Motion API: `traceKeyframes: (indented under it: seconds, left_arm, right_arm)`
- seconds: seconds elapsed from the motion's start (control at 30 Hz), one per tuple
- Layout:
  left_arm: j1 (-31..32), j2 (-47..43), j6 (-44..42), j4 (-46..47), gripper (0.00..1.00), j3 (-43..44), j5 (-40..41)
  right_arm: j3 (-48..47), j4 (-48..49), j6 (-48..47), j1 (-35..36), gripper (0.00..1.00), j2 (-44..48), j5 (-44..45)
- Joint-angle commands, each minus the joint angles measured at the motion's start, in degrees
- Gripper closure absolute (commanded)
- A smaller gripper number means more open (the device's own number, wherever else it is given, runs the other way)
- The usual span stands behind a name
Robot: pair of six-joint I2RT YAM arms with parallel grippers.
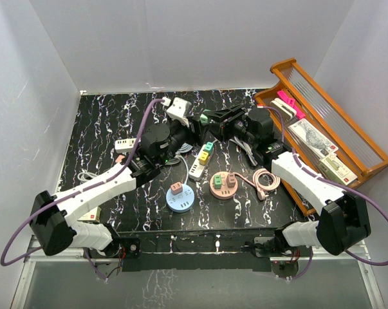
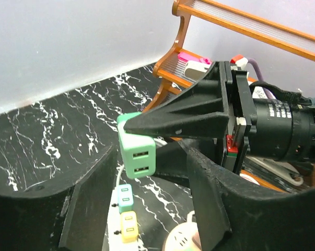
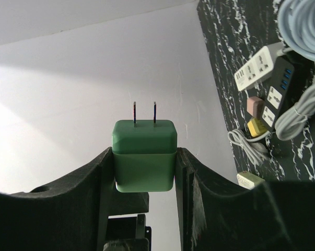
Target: Insert the plug
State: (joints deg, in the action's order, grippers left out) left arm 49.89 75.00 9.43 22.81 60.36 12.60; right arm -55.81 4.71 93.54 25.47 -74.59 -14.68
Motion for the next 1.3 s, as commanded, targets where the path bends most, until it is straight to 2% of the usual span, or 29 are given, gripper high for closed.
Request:
traceKeyframes:
  seconds: [0.0,0.23,0.43,0.63,0.83,1.0,1.07,1.17,1.23,1.27]
  left_arm:
    - [0.32,1.93,-7.2,12.22,0.47,-0.46,-2.2]
    - [0.47,3.13,-3.04,17.38,0.53,-3.01,1.87]
    - [0.51,4.71,0.5,18.42,0.4,-5.87,5.57]
    - [0.48,6.45,-0.23,17.58,0.4,-4.55,5.64]
    - [0.56,9.76,0.06,14.21,0.54,0.58,4.58]
    - [0.56,10.26,0.13,18.19,0.59,0.28,4.93]
    - [0.53,10.87,-0.23,17.04,0.66,1.19,4.64]
    - [0.51,10.87,-1.07,16.0,0.86,1.43,3.99]
    - [0.47,10.02,-2.37,15.68,1.0,1.26,4.17]
    - [0.32,9.62,-2.93,15.25,1.0,1.25,4.37]
  right_arm:
    - [-3.16,-2.47,2.19,-0.07,0.62,2.75,2.86]
    - [-2.09,0.24,5.91,-0.08,0.62,2.47,3.17]
    - [-1.58,1.79,7.66,-0.09,0.62,2.51,4.64]
    - [-1.59,2.37,7.54,-0.12,0.62,1.91,4.07]
    - [-1.02,3.41,7.83,0.0,0.62,1.8,3.35]
    - [-0.82,3.29,7.88,-0.02,0.62,1.84,3.01]
    - [-0.71,3.29,7.89,-0.05,0.62,1.81,2.54]
    - [-0.64,3.46,7.51,-0.05,0.6,1.8,2.33]
    - [-0.56,3.51,6.6,-0.03,0.54,1.91,2.39]
    - [-0.37,3.55,6.07,-0.01,0.49,2.03,2.57]
